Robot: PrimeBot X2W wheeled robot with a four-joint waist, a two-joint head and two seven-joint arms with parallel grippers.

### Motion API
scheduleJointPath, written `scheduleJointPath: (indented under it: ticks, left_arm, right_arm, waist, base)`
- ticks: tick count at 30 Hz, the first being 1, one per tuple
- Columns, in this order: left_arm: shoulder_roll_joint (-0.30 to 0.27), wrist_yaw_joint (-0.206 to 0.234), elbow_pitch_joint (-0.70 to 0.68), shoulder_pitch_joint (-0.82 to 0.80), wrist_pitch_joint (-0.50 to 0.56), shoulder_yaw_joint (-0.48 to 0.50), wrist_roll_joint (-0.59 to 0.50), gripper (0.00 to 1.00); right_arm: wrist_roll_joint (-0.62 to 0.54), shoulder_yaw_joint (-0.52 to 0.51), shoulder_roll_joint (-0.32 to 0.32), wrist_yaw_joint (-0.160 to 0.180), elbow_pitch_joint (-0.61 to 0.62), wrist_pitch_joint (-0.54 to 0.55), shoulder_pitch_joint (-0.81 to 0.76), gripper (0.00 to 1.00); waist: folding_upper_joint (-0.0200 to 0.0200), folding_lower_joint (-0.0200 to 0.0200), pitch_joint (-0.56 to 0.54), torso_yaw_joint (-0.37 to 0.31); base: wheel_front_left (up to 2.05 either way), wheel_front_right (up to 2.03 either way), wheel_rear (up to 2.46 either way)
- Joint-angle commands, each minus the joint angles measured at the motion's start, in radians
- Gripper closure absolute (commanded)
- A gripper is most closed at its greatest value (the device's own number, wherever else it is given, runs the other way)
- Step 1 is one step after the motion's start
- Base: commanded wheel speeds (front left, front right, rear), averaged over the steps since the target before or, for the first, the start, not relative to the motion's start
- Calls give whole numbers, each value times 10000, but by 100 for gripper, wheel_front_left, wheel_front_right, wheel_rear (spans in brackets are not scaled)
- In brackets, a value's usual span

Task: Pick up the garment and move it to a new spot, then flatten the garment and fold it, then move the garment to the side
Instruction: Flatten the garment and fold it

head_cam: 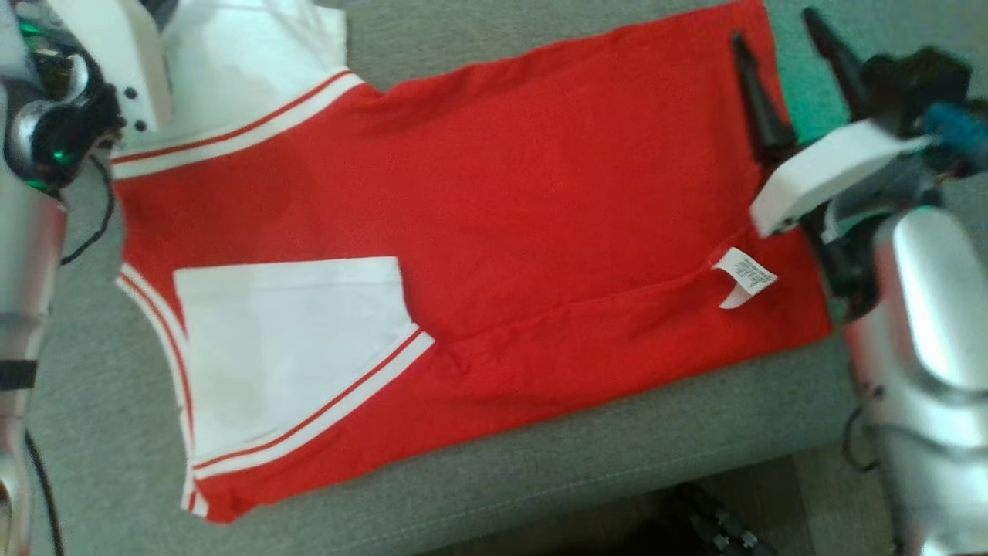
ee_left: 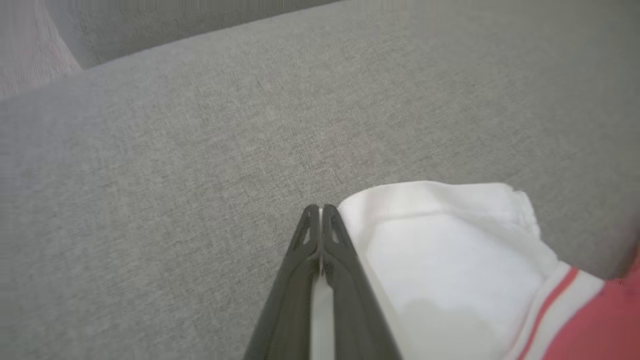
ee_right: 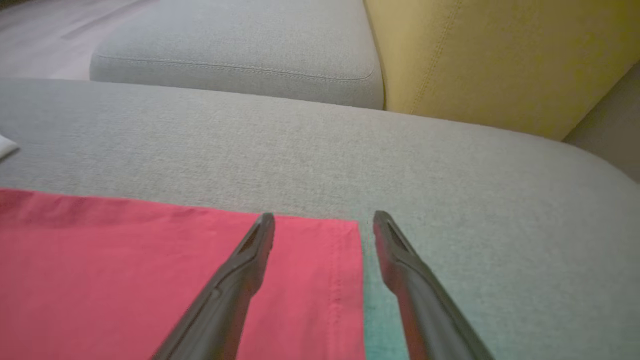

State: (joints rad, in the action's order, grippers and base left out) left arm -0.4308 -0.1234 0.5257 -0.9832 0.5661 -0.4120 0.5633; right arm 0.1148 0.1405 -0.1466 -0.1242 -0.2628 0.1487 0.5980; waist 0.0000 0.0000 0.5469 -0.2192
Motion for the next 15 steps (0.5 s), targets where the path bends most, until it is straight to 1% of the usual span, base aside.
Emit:
scheduleJointPath:
  ticks: [1, 2, 3, 8, 12, 15]
  left_arm:
    - [-344, -15, -480, -215, -189, 290, 126, 100]
    - [-324, -21, -564, -203, -313, 274, 159, 100]
    - [-324, -21, -564, -203, -313, 274, 159, 100]
    - [-249, -42, -986, -84, -857, 243, 366, 100]
    - [-238, -51, -1292, 59, -1120, 173, 494, 100]
    - [-206, -56, -1521, 194, -1259, 78, 587, 100]
  right_arm:
    - [-110, 35, -233, -65, 178, 222, 237, 0]
    - [-131, 39, -367, -65, 28, 440, 343, 0]
    - [-131, 39, -367, -65, 28, 440, 343, 0]
    - [-158, 186, -1040, -65, -763, 1403, 905, 0]
    - [11, 550, -1506, -65, -1524, 2104, 1285, 0]
    - [200, 794, -1784, -65, -1925, 2424, 1504, 0]
  waist:
    - [0, 0, -201, 231]
    - [0, 0, -270, 317]
    - [0, 0, -270, 317]
    - [0, 0, -567, 749]
    - [0, 0, -707, 1065]
    - [0, 0, -766, 1270]
  base:
    - [0, 0, 0]
    - [0, 0, 0]
    - [0, 0, 0]
    - [0, 0, 0]
    - [0, 0, 0]
    - [0, 0, 0]
